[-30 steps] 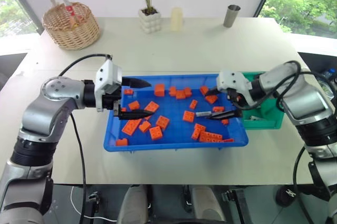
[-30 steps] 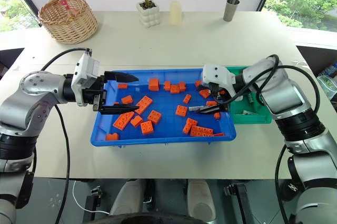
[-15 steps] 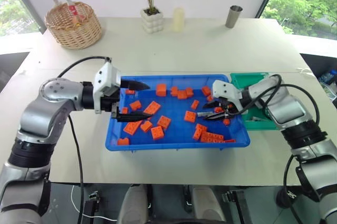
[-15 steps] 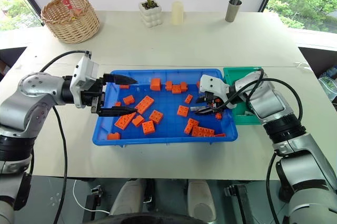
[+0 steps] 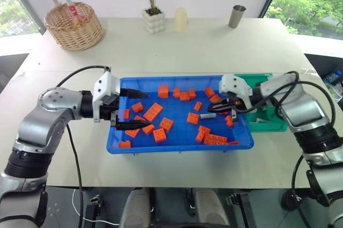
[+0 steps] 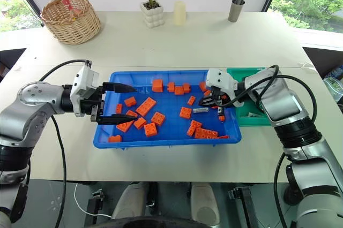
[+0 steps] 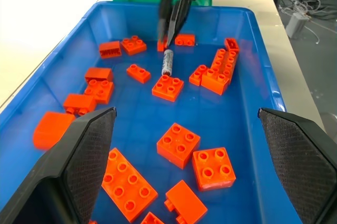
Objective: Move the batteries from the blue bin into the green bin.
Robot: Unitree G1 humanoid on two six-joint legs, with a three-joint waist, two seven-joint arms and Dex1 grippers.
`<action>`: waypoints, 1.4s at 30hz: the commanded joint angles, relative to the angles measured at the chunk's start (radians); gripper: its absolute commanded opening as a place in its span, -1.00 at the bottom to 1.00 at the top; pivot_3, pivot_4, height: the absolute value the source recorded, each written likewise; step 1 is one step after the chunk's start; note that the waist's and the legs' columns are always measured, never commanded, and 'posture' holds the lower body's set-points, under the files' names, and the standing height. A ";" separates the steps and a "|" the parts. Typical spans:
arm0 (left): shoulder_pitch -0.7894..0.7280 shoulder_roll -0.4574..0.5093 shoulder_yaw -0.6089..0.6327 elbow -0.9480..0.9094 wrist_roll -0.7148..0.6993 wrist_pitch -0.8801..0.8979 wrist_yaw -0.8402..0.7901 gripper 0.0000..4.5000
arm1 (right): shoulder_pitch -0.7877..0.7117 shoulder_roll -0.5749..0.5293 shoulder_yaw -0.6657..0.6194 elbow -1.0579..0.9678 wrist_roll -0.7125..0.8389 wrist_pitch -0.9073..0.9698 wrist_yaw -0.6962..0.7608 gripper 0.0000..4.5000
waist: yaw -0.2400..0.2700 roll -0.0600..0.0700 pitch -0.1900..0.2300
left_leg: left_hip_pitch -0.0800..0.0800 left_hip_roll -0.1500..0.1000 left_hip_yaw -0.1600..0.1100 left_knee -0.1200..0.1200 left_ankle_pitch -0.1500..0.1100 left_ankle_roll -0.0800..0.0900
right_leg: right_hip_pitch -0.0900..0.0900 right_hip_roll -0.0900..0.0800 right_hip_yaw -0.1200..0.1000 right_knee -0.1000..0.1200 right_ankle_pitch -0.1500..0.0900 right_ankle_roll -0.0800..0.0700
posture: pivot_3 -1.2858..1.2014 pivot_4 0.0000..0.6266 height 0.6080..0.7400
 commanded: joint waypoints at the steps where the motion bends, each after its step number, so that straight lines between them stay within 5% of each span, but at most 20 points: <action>1: -0.027 0.001 0.028 -0.003 -0.007 -0.012 0.009 1.00 | -0.054 0.008 0.039 -0.001 -0.057 -0.053 -0.014 -0.17 | 0.000 0.000 0.000 | 0.000 0.000 0.000 0.000 0.000 0.000 | 0.000 0.000 0.000 0.000 0.000 0.000 | 0.03 -0.52 0.93; 10: -0.025 -0.006 0.028 -0.013 -0.013 -0.007 0.027 1.00 | -0.112 0.001 0.181 0.061 -0.173 -0.152 0.089 -0.17 | 0.002 0.000 0.000 | 0.000 0.000 0.000 0.000 0.000 0.000 | 0.000 0.000 0.000 0.000 0.001 0.001 | 0.03 -0.52 0.93; 22: -0.023 -0.007 0.030 -0.019 -0.021 -0.003 0.043 1.00 | -0.108 0.041 0.203 0.180 -0.237 -0.221 0.107 -0.17 | 0.000 0.000 0.000 | 0.000 0.000 0.000 0.000 0.000 0.000 | 0.000 0.000 0.000 0.000 0.001 0.002 | 0.03 -0.52 0.93; 25: -0.029 -0.007 0.027 -0.017 -0.020 -0.001 0.041 1.00 | -0.104 0.052 0.188 0.184 -0.230 -0.222 0.103 -0.50 | -0.001 0.000 0.000 | 0.000 0.000 0.000 0.000 0.000 0.000 | 0.000 0.000 0.000 0.000 0.001 0.002 | 0.03 -0.52 0.93; 27: -0.029 -0.006 0.026 -0.018 -0.021 0.000 0.038 1.00 | -0.103 0.055 0.170 0.156 -0.212 -0.196 0.108 -0.97 | 0.000 0.000 0.000 | 0.000 0.000 0.000 0.000 0.000 0.000 | 0.000 0.000 0.000 0.000 0.001 0.002 | 0.03 -0.52 0.93; 35: -0.001 0.010 0.066 -0.006 -0.032 0.011 0.051 1.00 | -0.046 0.053 -0.076 -0.050 -0.015 0.107 0.025 -1.00 | 0.001 0.000 0.000 | -0.001 0.000 0.000 0.000 0.000 0.000 | 0.000 0.000 0.000 0.001 0.001 0.002 | 0.03 -0.52 0.93; 42: 0.080 0.042 0.133 0.002 -0.037 0.020 0.079 1.00 | 0.059 -0.046 -0.468 -0.072 0.106 0.207 -0.175 -1.00 | 0.009 0.000 0.000 | -0.001 0.000 0.000 0.000 0.000 0.000 | 0.000 -0.002 0.000 -0.001 0.000 -0.001 | 0.03 -0.52 0.93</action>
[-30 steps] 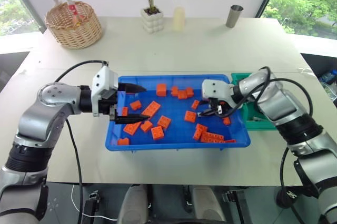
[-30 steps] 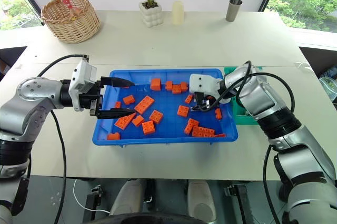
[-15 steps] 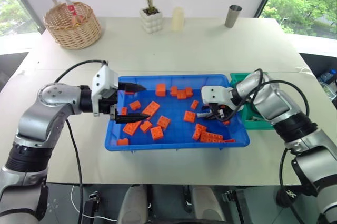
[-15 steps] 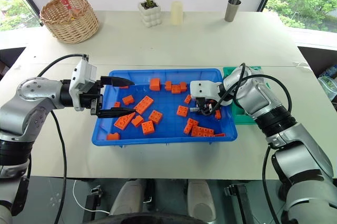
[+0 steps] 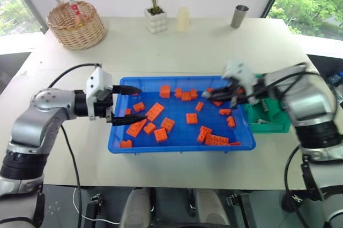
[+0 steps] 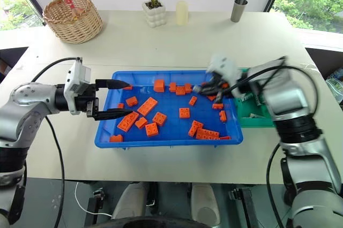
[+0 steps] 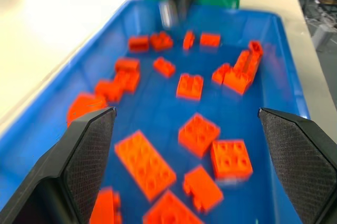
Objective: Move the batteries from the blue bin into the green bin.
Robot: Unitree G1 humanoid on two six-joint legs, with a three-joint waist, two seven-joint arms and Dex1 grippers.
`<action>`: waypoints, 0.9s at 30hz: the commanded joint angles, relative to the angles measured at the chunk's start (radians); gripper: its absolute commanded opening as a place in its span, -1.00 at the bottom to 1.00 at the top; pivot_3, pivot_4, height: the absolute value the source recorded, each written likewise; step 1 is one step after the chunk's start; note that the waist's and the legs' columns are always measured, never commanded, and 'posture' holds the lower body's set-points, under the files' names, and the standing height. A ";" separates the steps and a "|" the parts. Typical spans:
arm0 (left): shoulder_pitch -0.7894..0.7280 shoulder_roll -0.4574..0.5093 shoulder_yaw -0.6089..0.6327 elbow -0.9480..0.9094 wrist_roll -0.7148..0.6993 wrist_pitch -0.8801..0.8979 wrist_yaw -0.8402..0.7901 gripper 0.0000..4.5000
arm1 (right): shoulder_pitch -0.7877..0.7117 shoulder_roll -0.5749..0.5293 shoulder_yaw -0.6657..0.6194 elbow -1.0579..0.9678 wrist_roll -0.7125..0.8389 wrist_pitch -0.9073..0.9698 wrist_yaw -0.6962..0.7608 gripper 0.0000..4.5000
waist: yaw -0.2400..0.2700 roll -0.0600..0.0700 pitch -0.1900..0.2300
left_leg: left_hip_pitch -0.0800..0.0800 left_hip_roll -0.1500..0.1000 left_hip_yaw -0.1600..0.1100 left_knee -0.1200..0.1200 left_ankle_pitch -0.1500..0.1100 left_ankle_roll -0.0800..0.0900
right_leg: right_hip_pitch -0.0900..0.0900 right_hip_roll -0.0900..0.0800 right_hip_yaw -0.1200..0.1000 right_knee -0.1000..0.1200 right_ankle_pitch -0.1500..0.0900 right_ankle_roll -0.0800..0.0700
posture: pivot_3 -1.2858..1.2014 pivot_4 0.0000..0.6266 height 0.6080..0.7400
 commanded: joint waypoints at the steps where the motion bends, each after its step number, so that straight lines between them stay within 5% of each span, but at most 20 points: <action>1: 0.007 0.016 0.064 -0.009 -0.017 0.002 0.022 1.00 | 0.076 -0.031 -0.157 -0.026 0.045 0.024 -0.092 -1.00 | -0.001 0.000 0.000 | 0.000 0.000 0.000 0.000 0.000 0.000 | 0.000 0.000 0.000 0.000 0.000 0.000 | 0.03 -0.52 0.93; 5: 0.027 0.023 0.093 -0.002 -0.025 0.008 0.024 1.00 | 0.240 -0.076 -0.210 -0.043 0.022 -0.030 -0.154 -1.00 | -0.006 0.000 0.000 | 0.000 0.000 0.000 -0.001 0.000 0.000 | 0.000 0.001 0.000 0.000 0.000 0.000 | 0.03 -0.52 0.93; 13: 0.005 0.028 0.117 0.060 -0.037 0.005 0.014 1.00 | 0.383 -0.094 -0.235 0.011 0.016 -0.248 -0.203 0.70 | -0.010 0.000 0.000 | 0.002 0.000 0.002 -0.001 0.000 0.000 | -0.001 0.002 0.003 0.000 0.000 0.000 | 0.03 -0.52 0.93; 22: -0.013 0.066 0.135 0.124 -0.032 -0.016 -0.042 1.00 | 0.450 -0.314 -0.385 0.291 0.161 -0.493 0.164 0.70 | -0.007 0.001 0.000 | 0.001 0.000 0.004 -0.001 0.000 0.000 | -0.001 0.001 0.003 -0.001 0.001 0.002 | 0.03 -0.52 0.93; 27: -0.045 0.094 0.149 0.198 -0.004 -0.067 -0.064 1.00 | 0.433 -0.379 -0.390 0.476 0.141 -0.650 0.216 0.70 | -0.013 0.000 0.000 | 0.003 0.001 0.004 -0.001 0.000 0.000 | 0.000 0.002 0.003 -0.001 -0.001 0.000 | 0.03 -0.52 0.93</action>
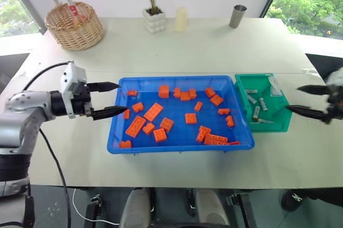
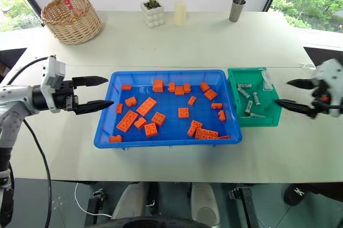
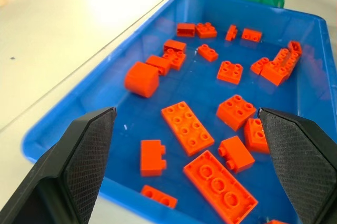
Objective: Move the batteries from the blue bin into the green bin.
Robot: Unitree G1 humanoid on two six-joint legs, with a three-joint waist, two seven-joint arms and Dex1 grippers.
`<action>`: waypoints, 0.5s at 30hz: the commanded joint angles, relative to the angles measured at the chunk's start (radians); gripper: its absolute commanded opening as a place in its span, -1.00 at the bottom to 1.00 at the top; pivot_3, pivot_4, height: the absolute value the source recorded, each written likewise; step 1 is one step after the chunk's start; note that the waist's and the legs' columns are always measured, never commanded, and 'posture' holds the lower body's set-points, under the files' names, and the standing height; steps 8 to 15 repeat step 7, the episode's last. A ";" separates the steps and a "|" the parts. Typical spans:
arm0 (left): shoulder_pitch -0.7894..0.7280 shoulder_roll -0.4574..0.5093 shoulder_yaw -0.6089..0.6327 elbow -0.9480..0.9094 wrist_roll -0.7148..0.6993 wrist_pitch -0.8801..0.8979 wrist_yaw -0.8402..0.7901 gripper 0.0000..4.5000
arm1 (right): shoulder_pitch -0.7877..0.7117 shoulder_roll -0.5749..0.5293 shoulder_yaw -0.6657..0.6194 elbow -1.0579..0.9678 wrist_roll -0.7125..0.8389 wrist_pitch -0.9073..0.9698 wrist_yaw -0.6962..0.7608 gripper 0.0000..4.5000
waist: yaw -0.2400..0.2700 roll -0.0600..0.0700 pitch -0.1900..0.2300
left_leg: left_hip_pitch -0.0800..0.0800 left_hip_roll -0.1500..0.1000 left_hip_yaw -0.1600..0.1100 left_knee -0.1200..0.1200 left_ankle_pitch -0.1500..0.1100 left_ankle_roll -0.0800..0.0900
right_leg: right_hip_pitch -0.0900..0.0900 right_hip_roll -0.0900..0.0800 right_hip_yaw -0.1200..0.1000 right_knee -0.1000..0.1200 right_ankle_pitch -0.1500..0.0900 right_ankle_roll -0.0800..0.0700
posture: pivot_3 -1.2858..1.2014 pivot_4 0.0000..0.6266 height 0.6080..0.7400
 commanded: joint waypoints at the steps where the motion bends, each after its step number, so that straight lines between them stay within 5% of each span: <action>1: -0.032 0.038 0.040 0.040 0.020 -0.050 -0.023 1.00 | -0.017 -0.033 -0.023 0.097 0.005 -0.086 0.034 0.70 | -0.001 0.000 0.000 | 0.000 0.000 0.000 0.000 0.000 0.000 | 0.000 0.000 0.000 0.000 0.000 0.000 | 0.03 -0.52 0.93; 15: -0.053 0.065 0.054 0.072 0.012 -0.051 -0.034 1.00 | 0.046 -0.021 -0.024 0.027 0.030 -0.058 0.040 0.70 | 0.000 0.000 0.000 | 0.000 0.000 0.001 0.000 0.000 0.000 | -0.001 -0.001 0.001 0.001 0.000 0.000 | 0.03 -0.52 0.93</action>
